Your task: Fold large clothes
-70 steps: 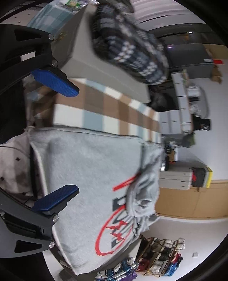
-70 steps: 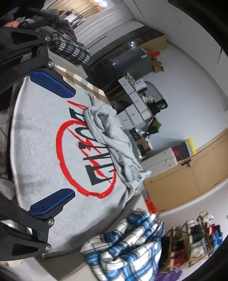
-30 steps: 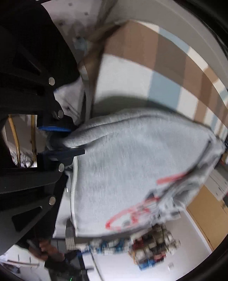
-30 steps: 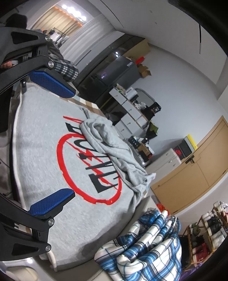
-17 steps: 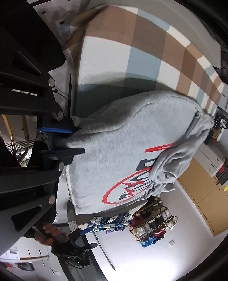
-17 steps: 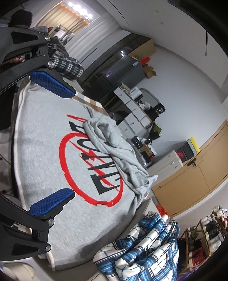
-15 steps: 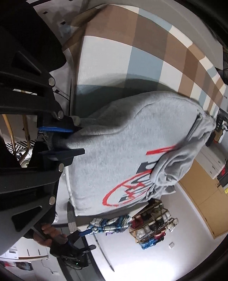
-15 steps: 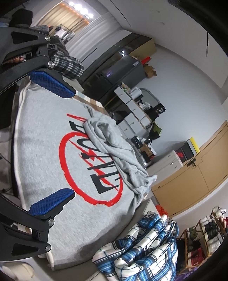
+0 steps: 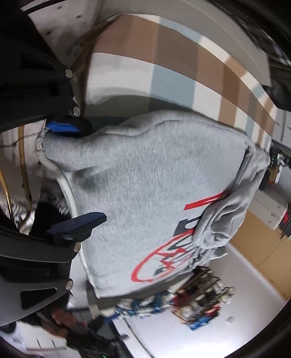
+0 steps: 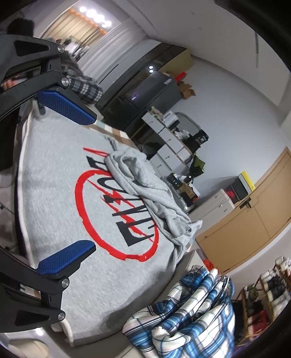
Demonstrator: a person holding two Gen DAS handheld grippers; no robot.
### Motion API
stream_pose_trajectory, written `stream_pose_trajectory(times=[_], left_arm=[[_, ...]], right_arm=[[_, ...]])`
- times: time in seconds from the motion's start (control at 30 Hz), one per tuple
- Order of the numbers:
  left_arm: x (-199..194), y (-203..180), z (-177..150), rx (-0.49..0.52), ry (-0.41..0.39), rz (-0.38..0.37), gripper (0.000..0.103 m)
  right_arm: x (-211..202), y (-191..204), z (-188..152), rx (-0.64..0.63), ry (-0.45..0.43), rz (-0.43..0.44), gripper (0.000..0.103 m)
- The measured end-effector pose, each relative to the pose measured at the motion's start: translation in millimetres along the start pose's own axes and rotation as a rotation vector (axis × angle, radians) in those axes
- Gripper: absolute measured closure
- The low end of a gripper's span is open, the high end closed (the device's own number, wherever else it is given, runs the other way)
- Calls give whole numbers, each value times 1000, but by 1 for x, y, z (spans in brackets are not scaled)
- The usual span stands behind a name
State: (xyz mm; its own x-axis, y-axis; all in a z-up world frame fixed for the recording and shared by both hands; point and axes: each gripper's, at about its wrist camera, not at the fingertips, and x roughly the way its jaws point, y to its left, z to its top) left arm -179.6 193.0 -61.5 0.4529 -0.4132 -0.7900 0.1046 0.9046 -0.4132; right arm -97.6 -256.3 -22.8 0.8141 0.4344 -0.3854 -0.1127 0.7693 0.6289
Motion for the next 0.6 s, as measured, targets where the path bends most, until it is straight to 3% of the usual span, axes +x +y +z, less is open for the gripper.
stream_pose_trajectory(times=[0.1, 0.2, 0.27, 0.4, 0.5, 0.6], left_arm=[[3, -1, 3, 15, 18, 17, 48], [6, 4, 5, -13, 51, 0, 75], [7, 4, 4, -15, 72, 10, 93], [6, -1, 0, 14, 52, 22, 98], [0, -1, 2, 9, 44, -61, 99], [-13, -2, 11, 16, 14, -151, 100]], right_arm=[[-13, -14, 6, 82, -44, 63, 0], [-32, -26, 14, 136, -86, 114, 0], [-48, -27, 19, 105, -99, 57, 0], [-66, -30, 26, 48, -49, -84, 0], [-73, -40, 25, 49, 1, -146, 0], [-62, -69, 20, 203, 136, -138, 0]])
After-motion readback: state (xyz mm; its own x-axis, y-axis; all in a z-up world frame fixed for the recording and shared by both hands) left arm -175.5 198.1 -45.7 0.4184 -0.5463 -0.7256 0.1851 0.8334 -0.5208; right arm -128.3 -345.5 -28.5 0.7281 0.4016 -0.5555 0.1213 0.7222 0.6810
